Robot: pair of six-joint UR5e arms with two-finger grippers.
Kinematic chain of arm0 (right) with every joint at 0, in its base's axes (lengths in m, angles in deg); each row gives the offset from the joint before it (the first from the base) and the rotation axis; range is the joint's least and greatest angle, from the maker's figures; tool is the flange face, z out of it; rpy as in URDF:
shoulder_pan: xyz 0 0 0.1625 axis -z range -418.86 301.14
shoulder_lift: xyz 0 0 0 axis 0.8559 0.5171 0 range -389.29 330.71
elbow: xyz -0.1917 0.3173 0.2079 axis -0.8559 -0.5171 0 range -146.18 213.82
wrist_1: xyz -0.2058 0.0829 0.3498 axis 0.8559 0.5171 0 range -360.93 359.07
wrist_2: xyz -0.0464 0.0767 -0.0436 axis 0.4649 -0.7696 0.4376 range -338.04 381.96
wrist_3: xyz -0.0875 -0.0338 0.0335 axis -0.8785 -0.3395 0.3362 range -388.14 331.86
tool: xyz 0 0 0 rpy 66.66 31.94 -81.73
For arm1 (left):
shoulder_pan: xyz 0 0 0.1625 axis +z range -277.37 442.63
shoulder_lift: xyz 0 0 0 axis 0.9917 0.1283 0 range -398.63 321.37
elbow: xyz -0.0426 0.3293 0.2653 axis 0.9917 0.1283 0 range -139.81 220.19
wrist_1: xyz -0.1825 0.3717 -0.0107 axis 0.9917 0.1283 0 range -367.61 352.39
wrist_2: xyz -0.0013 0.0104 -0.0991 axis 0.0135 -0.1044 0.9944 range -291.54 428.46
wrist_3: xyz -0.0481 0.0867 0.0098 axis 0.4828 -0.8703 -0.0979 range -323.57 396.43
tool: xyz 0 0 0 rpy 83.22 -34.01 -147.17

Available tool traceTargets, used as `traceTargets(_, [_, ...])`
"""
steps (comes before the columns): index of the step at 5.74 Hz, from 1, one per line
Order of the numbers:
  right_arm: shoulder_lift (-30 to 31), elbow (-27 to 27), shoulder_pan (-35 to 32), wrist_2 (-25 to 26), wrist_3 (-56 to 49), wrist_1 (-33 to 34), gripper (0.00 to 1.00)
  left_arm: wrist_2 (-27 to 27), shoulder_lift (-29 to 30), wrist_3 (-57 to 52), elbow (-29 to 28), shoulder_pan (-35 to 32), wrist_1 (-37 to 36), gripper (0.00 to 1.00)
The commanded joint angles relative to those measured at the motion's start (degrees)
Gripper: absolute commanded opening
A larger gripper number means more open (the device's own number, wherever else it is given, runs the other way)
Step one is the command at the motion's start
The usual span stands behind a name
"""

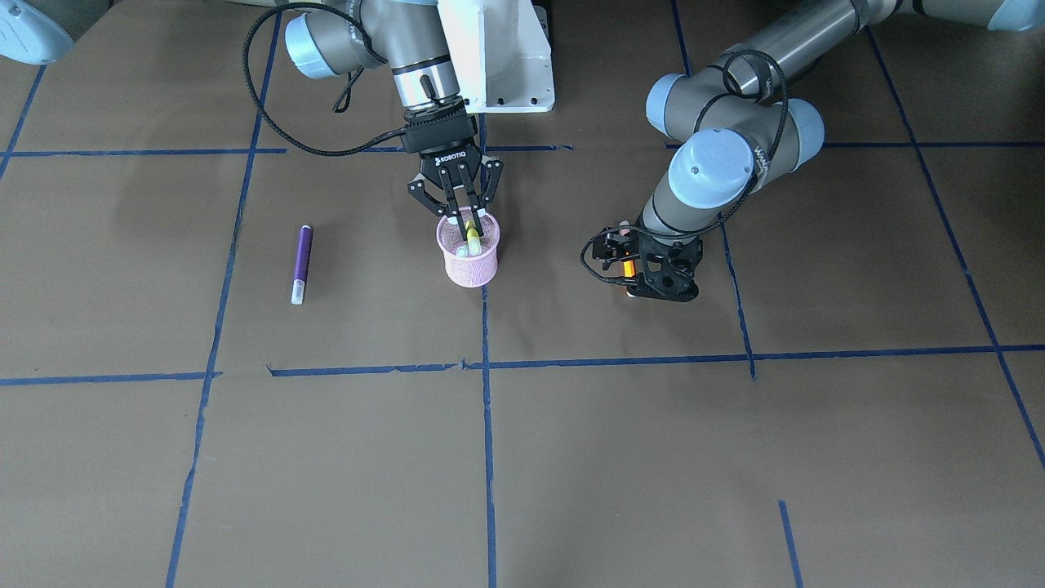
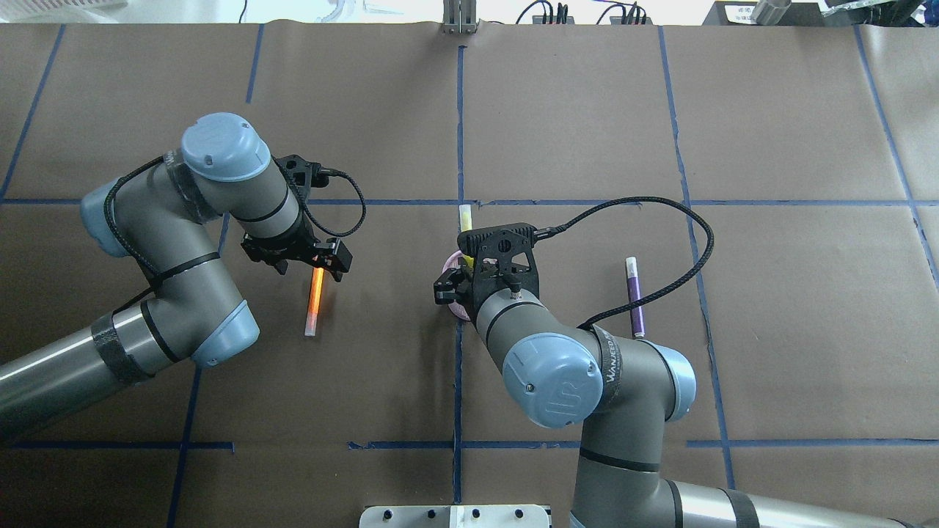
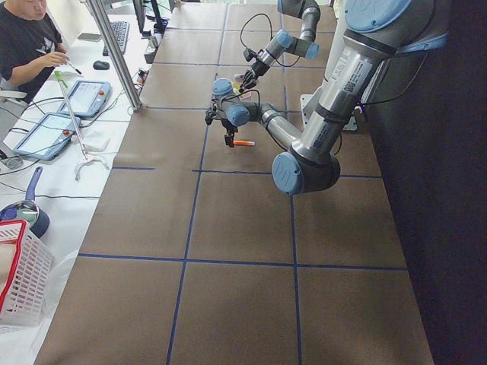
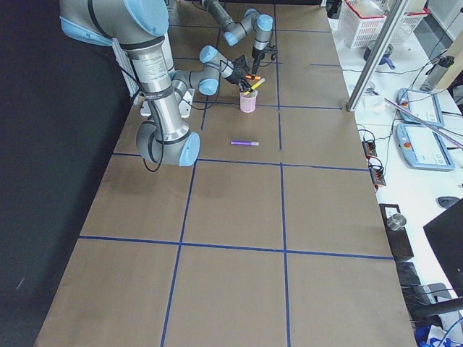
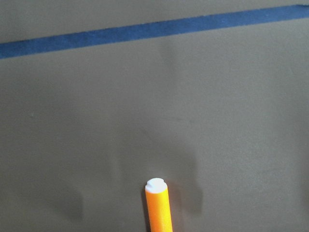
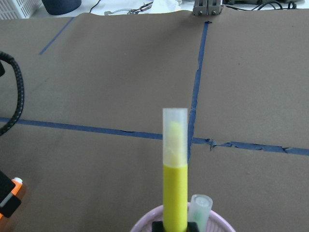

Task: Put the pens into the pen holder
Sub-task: 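Lower the yellow highlighter into the pink cup and open the right gripper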

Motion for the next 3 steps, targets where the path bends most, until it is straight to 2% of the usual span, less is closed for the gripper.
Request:
traceTargets(1, [0.1,-0.1,0.2,0.0,0.0,0.2,0.02,-1.1,-0.3,0.1,-0.1,0.5,0.0,1.0])
traceTargets(3, [0.2,-0.2,0.2,-0.1,-0.1,-0.1,0.54,-1.1,-0.1,0.1,-0.1,0.7,0.0,1.0])
